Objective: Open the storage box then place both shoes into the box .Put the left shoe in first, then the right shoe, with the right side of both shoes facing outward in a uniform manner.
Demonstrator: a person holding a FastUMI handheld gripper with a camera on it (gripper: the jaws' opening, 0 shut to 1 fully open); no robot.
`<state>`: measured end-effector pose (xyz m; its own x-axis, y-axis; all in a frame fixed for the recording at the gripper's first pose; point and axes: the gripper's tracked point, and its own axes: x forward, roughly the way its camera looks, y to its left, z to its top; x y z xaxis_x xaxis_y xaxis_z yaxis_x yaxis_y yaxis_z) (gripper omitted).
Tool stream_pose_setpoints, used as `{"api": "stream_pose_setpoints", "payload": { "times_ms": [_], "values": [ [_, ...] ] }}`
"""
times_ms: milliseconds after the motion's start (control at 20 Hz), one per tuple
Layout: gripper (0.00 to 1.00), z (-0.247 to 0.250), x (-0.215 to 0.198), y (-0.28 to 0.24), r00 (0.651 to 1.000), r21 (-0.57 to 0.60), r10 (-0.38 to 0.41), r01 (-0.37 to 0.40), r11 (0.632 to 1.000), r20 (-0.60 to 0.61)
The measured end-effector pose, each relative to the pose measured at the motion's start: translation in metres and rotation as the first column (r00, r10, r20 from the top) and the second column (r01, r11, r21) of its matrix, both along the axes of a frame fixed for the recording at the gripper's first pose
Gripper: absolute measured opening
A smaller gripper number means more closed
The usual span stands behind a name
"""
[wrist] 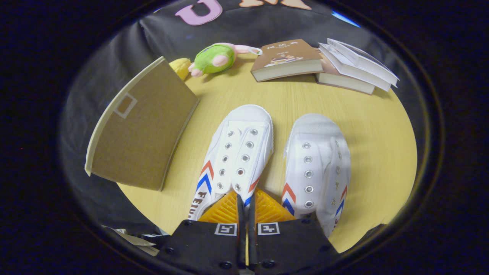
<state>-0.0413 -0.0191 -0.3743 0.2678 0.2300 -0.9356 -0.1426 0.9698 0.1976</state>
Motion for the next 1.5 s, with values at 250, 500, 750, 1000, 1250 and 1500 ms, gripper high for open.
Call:
{"api": "stream_pose_setpoints", "payload": {
  "times_ms": [250, 500, 750, 1000, 1250, 1500],
  "values": [
    [0.06, 0.017, 0.007, 0.011, 0.993, 0.092, -0.119, 0.118, 0.989, 0.004],
    [0.06, 0.044, 0.016, 0.025, 0.973, 0.203, -0.232, 0.229, 0.952, -0.01],
    [0.06, 0.089, 0.033, 0.047, 0.964, 0.274, -0.265, 0.247, 0.93, 0.03],
    [0.06, 0.144, 0.05, 0.088, 0.965, 0.332, -0.242, 0.197, 0.923, 0.101],
    [0.06, 0.188, 0.072, 0.142, 0.96, 0.377, -0.199, 0.112, 0.919, 0.199],
    [0.05, 0.182, 0.072, 0.202, 0.972, 0.384, -0.137, 0.055, 0.922, 0.19]
  ]
}}
